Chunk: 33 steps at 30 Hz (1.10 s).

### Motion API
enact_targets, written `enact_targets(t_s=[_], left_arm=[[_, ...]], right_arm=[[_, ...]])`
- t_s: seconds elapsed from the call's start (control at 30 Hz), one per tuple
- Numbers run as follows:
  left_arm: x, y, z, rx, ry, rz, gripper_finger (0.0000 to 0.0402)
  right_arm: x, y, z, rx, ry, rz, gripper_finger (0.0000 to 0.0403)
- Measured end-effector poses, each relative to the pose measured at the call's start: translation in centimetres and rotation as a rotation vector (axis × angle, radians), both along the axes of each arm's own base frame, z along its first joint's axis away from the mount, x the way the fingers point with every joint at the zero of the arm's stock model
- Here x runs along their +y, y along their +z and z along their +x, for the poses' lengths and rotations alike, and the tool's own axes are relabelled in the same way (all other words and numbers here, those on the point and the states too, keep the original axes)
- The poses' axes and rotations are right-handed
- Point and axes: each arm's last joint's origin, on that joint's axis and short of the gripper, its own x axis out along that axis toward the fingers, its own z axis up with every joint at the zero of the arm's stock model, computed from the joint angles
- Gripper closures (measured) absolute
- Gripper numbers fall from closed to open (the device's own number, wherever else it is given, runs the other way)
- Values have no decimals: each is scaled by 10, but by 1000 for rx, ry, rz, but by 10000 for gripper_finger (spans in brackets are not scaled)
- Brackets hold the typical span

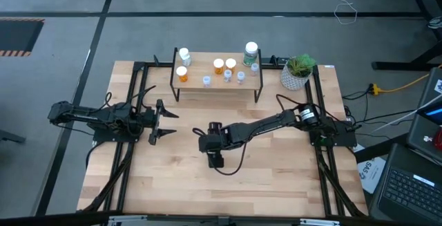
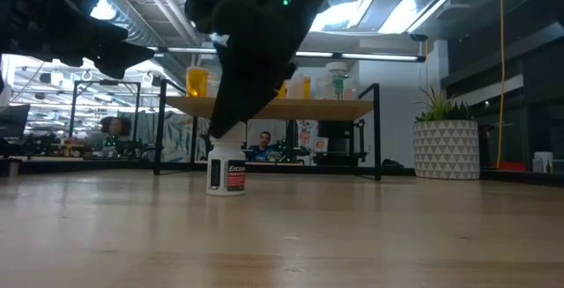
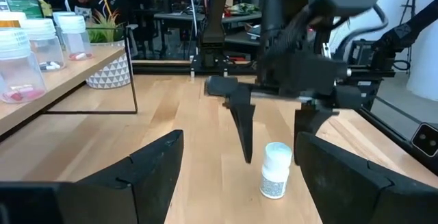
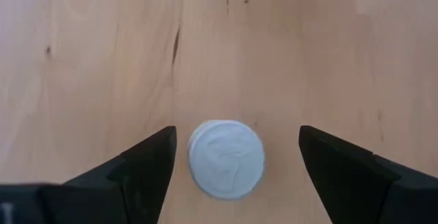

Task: Pick and place medicine bottles onto shelf by color
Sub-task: Put the small white medicine bottle on the shelf

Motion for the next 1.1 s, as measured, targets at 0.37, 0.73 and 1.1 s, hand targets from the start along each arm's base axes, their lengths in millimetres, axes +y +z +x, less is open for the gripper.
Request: enact_targets(t_s=[0.37, 0.73, 1.1], left_arm=[[0, 0, 0, -1, 0, 0, 123], [0, 0, 0, -1, 0, 0, 123], [0, 0, 0, -1, 0, 0, 123]], right_arm=[[0, -5, 0, 10, -28, 14, 156], [-4, 10, 5, -2, -17, -13, 251], [-67, 129, 18, -152, -66, -357, 251]])
